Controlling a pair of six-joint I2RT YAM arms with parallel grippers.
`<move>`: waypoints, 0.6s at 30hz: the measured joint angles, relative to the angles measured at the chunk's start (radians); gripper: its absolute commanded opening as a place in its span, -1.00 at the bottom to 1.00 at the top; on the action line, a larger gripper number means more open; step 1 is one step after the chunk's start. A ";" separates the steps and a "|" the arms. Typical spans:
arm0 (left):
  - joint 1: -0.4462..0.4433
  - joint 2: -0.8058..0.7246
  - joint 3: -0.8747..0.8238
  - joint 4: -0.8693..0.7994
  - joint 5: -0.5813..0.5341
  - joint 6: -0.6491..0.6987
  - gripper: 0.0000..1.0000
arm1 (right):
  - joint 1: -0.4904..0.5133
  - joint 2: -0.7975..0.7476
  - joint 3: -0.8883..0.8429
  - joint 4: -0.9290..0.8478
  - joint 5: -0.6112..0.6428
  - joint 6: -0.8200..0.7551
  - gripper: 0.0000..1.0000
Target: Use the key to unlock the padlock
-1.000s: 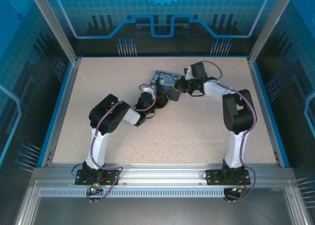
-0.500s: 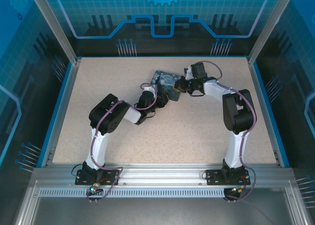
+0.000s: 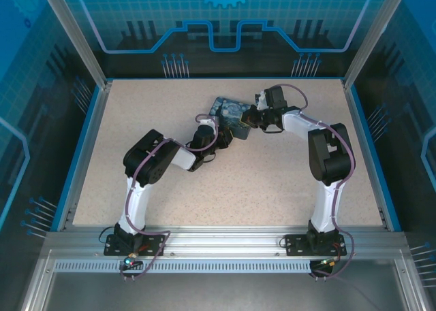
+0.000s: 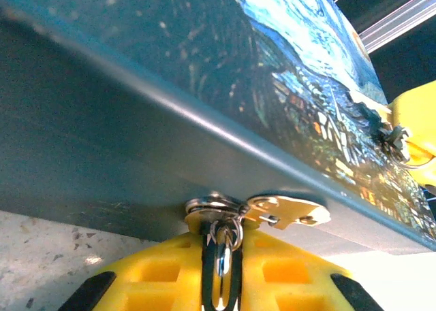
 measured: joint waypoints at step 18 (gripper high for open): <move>-0.001 -0.080 0.001 -0.166 0.087 -0.097 -1.00 | -0.013 -0.001 0.000 -0.008 -0.035 0.001 -1.00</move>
